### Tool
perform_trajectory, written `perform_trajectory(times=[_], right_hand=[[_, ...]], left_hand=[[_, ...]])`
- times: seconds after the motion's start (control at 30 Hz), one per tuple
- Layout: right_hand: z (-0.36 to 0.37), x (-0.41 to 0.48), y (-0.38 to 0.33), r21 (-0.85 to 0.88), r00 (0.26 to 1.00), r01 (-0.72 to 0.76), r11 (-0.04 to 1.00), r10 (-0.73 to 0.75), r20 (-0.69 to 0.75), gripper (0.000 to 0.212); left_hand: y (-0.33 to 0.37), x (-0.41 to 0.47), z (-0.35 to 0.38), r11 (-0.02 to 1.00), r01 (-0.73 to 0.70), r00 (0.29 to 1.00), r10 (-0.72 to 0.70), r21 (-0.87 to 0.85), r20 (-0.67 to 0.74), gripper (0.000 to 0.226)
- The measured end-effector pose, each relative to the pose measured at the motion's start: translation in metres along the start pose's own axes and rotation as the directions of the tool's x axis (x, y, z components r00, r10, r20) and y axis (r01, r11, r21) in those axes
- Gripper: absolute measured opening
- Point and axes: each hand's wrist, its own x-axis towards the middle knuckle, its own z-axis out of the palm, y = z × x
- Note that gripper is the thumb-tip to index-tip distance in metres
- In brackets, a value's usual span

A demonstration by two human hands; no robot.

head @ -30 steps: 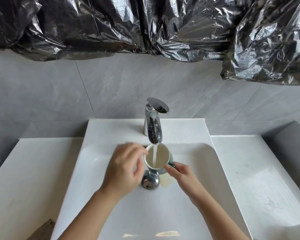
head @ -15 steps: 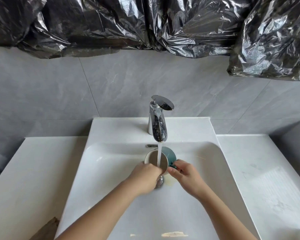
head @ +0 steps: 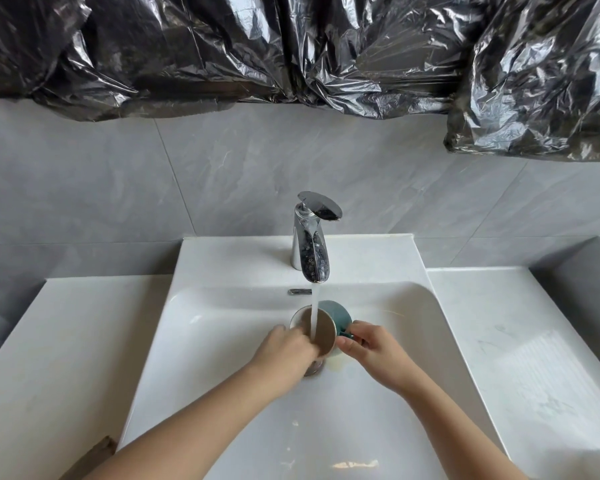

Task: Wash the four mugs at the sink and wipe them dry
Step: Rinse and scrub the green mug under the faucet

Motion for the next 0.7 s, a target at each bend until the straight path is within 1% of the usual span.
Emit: perform_trajectory(times=[0.03, 0.07, 0.1, 0.13, 0.17, 0.2, 0.23, 0.27, 0.33, 0.37, 0.43, 0.47, 0.53, 0.6, 0.63, 0.67, 0.7], right_hand=[[0.0, 0.001, 0.001, 0.014, 1.0, -0.019, 1.0, 0.019, -0.01, 0.049], [0.0, 0.003, 0.002, 0.045, 0.999, -0.025, 0.999, 0.027, -0.033, 0.047], [0.002, 0.004, 0.002, 0.083, 0.997, -0.022, 0.996, 0.028, -0.074, 0.039], [0.004, 0.004, 0.002, 0.132, 0.991, -0.017, 0.991, 0.035, -0.132, 0.028], [0.007, 0.003, 0.001, 0.201, 0.98, -0.036, 0.979, 0.074, -0.183, 0.016], [0.009, 0.002, 0.001, 0.295, 0.971, -0.066, 0.953, 0.129, -0.199, 0.017], [0.011, 0.0, 0.0, 0.403, 0.967, -0.108, 0.909, 0.19, -0.168, 0.033], [0.012, -0.002, 0.0, 0.512, 0.965, -0.156, 0.844, 0.241, -0.103, 0.045], [0.011, -0.003, -0.003, 0.666, 0.964, -0.209, 0.716, 0.267, 0.016, 0.057], [0.009, -0.002, -0.006, 0.68, 0.963, -0.218, 0.7, 0.269, 0.032, 0.062], [0.005, 0.001, -0.014, 0.602, 0.956, -0.241, 0.761, 0.293, 0.013, 0.071], [0.003, 0.003, -0.018, 0.544, 0.952, -0.258, 0.798, 0.306, 0.003, 0.075], [0.0, 0.008, -0.019, 0.476, 0.947, -0.292, 0.83, 0.322, 0.019, 0.082], [-0.001, 0.011, -0.018, 0.49, 0.945, -0.291, 0.822, 0.326, 0.014, 0.077], [0.001, 0.011, -0.017, 0.516, 0.944, -0.286, 0.807, 0.331, 0.005, 0.072], [0.003, 0.01, -0.016, 0.539, 0.943, -0.28, 0.794, 0.332, 0.001, 0.068], [0.007, 0.009, -0.014, 0.573, 0.943, -0.275, 0.772, 0.332, 0.005, 0.068]], left_hand=[[-0.004, 0.001, -0.006, 0.995, -0.013, 0.999, 0.01, 0.099, 0.034, 0.012], [-0.007, 0.002, -0.01, 0.988, -0.002, 0.999, -0.005, 0.155, 0.044, 0.017], [-0.009, 0.004, -0.01, 0.983, -0.009, 1.0, 0.005, 0.185, 0.022, 0.026], [-0.009, 0.006, -0.011, 0.985, -0.011, 1.0, 0.011, 0.171, 0.005, 0.031], [-0.009, 0.007, -0.012, 0.99, -0.022, 1.0, 0.024, 0.142, -0.014, 0.033], [-0.006, 0.006, -0.013, 0.993, -0.045, 0.998, 0.049, 0.107, -0.029, 0.034], [-0.003, 0.005, -0.012, 0.995, -0.07, 0.995, 0.075, 0.07, -0.062, 0.034], [0.0, 0.004, -0.009, 0.994, -0.104, 0.991, 0.107, 0.037, -0.081, 0.033], [0.005, 0.001, -0.003, 0.99, -0.141, 0.985, 0.138, -0.027, -0.104, 0.033], [0.006, 0.0, -0.003, 0.987, -0.149, 0.984, 0.142, -0.055, -0.109, 0.033], [0.002, 0.001, -0.004, 0.988, -0.152, 0.982, 0.15, -0.009, -0.115, 0.032], [-0.001, 0.004, -0.002, 0.985, -0.163, 0.979, 0.169, 0.057, -0.111, 0.03], [-0.009, 0.009, -0.002, 0.965, -0.184, 0.977, 0.2, 0.189, -0.071, 0.033], [-0.012, 0.011, -0.009, 0.939, -0.16, 0.984, 0.177, 0.303, -0.028, 0.029], [-0.012, 0.011, -0.012, 0.941, -0.14, 0.988, 0.153, 0.308, -0.019, 0.028], [-0.01, 0.011, -0.014, 0.953, -0.132, 0.989, 0.146, 0.273, -0.031, 0.03], [-0.007, 0.009, -0.016, 0.969, -0.131, 0.989, 0.142, 0.211, -0.04, 0.033]])
